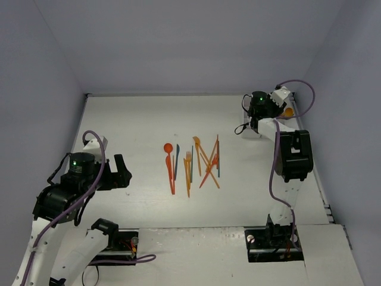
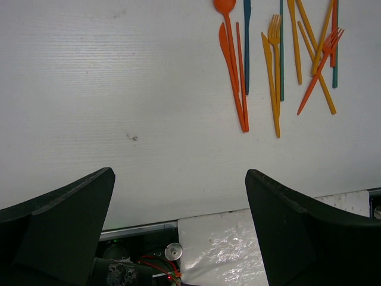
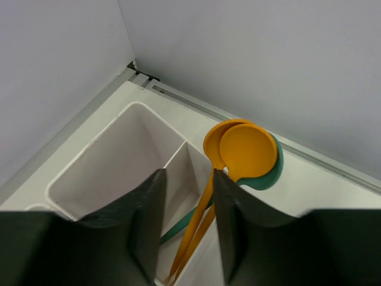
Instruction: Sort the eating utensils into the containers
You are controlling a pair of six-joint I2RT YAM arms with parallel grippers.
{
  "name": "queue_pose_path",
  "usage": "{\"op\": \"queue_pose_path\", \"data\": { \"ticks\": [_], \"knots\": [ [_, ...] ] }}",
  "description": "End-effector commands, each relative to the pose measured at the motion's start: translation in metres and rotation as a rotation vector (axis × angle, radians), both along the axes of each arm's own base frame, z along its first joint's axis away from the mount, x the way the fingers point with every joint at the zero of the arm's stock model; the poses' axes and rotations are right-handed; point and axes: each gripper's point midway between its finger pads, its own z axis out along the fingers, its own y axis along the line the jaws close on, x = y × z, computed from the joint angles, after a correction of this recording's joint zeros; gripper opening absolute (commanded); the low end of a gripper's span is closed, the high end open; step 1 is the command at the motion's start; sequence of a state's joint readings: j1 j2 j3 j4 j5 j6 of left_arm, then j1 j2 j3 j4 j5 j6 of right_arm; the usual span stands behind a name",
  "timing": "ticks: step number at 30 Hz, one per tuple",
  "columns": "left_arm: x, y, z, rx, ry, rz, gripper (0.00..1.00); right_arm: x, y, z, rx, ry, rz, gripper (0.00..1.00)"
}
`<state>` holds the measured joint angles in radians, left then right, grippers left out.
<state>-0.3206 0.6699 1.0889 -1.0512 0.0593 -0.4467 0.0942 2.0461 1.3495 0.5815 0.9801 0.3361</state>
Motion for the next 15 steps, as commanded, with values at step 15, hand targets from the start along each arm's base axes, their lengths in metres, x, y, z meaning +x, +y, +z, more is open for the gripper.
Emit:
{"op": "queue_pose_path", "data": {
  "ticks": [15],
  "knots": [
    [0.036, -0.018, 0.033, -0.057, -0.026, 0.019, 0.97, -0.091, 0.076, 0.155, 0.152, -0.053, 0.461, 0.59]
  ]
}}
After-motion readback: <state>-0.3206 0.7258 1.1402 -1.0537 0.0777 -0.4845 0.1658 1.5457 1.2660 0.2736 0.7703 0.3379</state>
